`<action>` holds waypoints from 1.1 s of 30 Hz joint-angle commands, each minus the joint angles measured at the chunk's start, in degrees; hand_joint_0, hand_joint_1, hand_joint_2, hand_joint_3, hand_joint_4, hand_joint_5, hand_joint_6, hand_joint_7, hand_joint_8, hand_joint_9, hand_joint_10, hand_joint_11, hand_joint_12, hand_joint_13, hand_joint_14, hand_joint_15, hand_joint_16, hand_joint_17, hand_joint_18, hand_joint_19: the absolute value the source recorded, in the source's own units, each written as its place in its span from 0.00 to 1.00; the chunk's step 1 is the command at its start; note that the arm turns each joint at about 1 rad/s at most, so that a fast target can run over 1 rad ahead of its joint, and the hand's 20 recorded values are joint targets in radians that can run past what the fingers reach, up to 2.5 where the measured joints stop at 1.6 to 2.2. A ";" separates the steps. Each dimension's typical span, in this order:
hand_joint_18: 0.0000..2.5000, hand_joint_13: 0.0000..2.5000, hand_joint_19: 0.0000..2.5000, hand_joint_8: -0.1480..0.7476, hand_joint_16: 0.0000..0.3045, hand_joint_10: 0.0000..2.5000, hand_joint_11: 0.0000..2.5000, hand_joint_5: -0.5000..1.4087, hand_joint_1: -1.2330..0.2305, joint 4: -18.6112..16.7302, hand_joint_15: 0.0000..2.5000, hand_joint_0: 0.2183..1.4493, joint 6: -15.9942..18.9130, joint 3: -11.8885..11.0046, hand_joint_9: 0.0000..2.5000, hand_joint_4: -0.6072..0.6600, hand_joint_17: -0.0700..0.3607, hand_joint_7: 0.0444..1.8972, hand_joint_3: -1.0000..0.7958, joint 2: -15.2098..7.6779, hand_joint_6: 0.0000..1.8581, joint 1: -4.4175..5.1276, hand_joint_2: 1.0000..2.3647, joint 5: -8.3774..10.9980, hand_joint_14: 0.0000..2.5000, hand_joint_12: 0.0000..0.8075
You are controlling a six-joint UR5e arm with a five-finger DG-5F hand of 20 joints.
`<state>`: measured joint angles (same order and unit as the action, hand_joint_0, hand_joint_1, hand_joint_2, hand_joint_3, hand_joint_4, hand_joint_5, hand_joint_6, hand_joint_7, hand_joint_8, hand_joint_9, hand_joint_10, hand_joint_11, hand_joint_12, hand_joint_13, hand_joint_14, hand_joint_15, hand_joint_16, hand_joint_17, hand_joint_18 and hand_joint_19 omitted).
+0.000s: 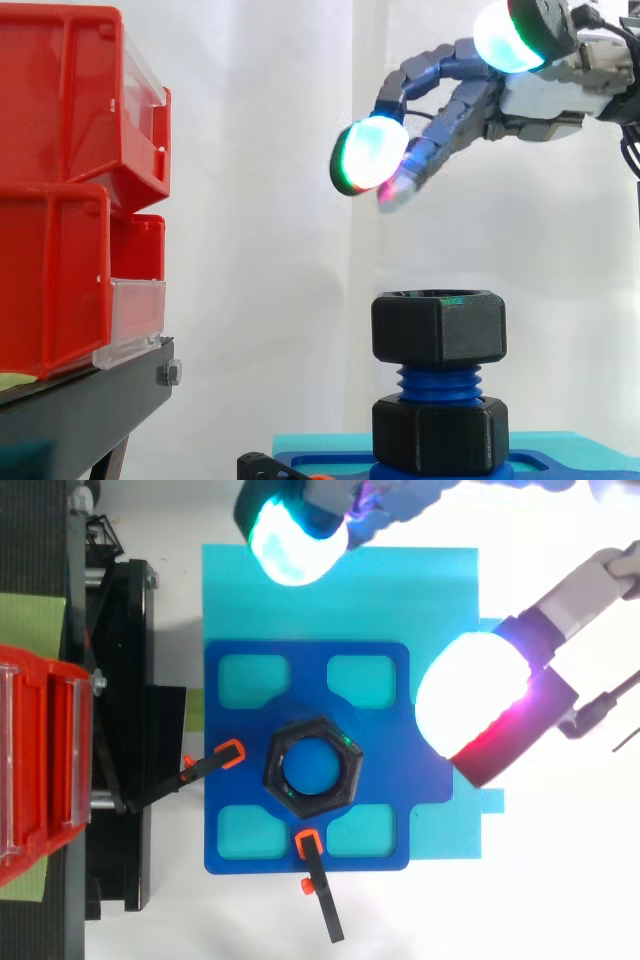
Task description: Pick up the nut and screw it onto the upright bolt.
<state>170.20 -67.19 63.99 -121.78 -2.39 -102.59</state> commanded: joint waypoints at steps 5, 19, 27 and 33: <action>0.04 0.14 0.00 0.43 0.22 0.00 0.00 0.18 0.66 -4.79 0.00 0.20 0.13 4.39 0.20 0.61 0.51 0.32 0.28 -0.30 0.27 2.13 0.00 0.63 0.00 0.47; 0.00 0.07 0.00 0.40 0.17 0.00 0.00 0.18 0.68 -6.72 0.00 0.19 1.36 6.50 0.16 0.59 0.44 0.32 0.28 -0.30 0.27 6.08 0.00 1.25 0.00 0.43; 0.00 0.12 0.00 0.42 0.15 0.00 0.00 0.19 0.67 -6.46 0.00 0.20 1.27 6.59 0.21 0.62 0.40 0.32 0.28 -1.44 0.27 7.22 0.00 1.16 0.00 0.43; 0.05 0.15 0.00 0.42 0.15 0.00 0.00 0.19 0.67 -8.48 0.00 0.21 2.24 6.59 0.22 0.62 0.40 0.32 0.28 -2.32 0.27 7.58 0.00 1.43 0.00 0.43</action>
<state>162.63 -65.25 70.57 -123.82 4.94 -101.26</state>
